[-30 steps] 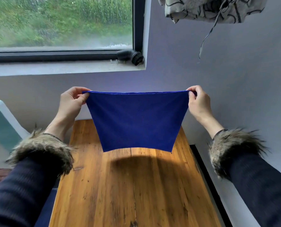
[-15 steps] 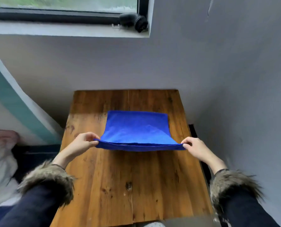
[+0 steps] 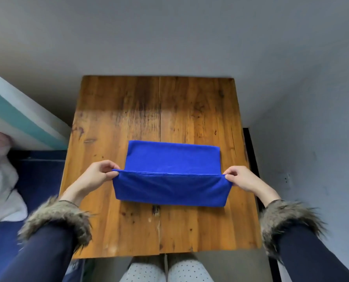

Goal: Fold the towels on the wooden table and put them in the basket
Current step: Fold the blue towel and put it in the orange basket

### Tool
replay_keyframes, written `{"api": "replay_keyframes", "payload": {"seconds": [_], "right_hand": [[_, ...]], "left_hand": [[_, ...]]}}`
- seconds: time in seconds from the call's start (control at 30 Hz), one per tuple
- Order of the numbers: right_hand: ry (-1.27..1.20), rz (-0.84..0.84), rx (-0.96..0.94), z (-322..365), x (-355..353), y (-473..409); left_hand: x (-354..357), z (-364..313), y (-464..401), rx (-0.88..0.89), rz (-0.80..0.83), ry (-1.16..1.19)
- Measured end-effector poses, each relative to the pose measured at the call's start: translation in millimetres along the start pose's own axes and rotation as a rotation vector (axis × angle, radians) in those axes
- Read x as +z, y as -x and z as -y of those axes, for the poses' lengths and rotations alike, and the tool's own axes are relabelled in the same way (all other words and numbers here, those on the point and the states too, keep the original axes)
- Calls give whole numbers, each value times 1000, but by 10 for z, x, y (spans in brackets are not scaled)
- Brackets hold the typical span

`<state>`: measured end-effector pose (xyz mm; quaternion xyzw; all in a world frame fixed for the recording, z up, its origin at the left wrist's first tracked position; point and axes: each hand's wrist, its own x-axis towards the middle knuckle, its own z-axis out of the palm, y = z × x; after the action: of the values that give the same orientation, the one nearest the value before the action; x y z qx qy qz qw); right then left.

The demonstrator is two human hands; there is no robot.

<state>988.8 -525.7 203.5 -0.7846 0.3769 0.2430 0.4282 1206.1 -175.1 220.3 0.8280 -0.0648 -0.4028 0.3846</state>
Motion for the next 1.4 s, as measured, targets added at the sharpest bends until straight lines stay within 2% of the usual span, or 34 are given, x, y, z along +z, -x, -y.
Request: {"api": "replay_keyframes", "payload": {"seconds": [0.13,0.27,0.5,0.7,0.87,1.07,1.17,1.27,1.33,1.4], "right_hand": [[-234,-166,-80,119,-74,-201],[-536,-246,-17,169,-44,-488],[-650,-368,62,103,139,-941],[-470,-485,61,55,270,-1200],[-339,-492,89,31,294,-1324],[-241,-573,115,48,319,-1329],[-254,-658,108,44,361,-1224],[-40,-826,-72,110,468,-1071],[149,-811,-276,244,700,-974],[297,-701,-424,344,1067,-931]], "left_hand": [[-25,-100,-240,31,-116,76],[-28,-133,-593,45,-192,65],[140,-164,-1088,61,-229,67],[297,-10,-1450,-34,-257,96],[381,84,-1621,-79,-381,-103],[468,81,-1628,23,-445,-236],[507,112,-1524,110,-563,-252],[689,80,-1322,261,-677,-492],[985,59,-1155,411,-601,-600],[1362,84,-1036,509,-433,-747]]}}
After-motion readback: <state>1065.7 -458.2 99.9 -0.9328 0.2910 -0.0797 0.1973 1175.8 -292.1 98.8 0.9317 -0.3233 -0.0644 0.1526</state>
